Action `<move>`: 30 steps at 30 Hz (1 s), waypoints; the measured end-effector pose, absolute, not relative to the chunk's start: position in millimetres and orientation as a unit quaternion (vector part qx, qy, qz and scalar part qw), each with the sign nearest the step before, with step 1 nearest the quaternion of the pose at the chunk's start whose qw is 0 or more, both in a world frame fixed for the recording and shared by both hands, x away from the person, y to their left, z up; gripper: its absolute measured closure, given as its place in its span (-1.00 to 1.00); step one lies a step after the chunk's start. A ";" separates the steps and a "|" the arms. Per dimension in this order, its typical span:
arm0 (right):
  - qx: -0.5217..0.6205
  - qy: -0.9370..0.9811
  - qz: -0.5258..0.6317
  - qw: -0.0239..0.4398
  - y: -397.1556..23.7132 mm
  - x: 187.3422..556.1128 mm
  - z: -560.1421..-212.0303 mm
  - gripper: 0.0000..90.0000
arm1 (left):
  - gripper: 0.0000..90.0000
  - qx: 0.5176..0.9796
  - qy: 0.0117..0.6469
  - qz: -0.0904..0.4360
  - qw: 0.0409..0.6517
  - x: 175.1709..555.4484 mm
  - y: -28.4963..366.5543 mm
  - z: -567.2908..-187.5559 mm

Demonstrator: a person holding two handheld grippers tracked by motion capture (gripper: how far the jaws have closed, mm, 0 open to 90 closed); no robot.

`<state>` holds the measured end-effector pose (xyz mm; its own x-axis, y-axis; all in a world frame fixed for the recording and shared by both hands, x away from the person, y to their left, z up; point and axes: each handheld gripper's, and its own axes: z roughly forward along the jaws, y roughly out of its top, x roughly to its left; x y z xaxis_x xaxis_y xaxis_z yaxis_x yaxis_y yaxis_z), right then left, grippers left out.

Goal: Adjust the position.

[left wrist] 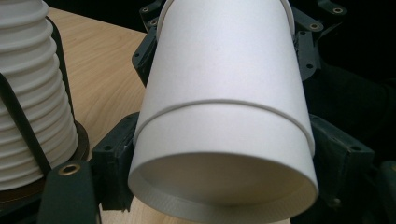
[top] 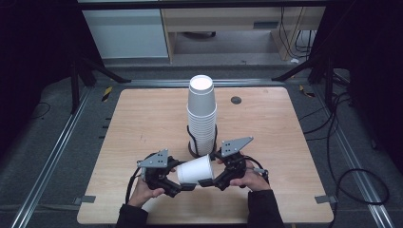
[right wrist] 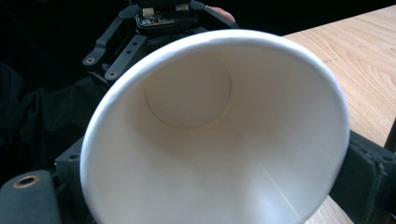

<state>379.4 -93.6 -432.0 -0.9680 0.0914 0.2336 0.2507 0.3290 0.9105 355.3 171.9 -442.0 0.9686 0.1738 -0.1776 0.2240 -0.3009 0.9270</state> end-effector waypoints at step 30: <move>-0.090 -0.886 -0.454 0.016 -79.6 394.9 -408.6 -0.81 | -0.75 0.874 0.147 0.038 0.461 361.2 167.8 -438.7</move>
<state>394.9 -79.6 -408.6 -0.9833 0.1455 0.1094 0.1737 0.5707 0.8025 361.2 167.8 -438.7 0.9537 0.2928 -0.0696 0.2227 -0.5311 0.8175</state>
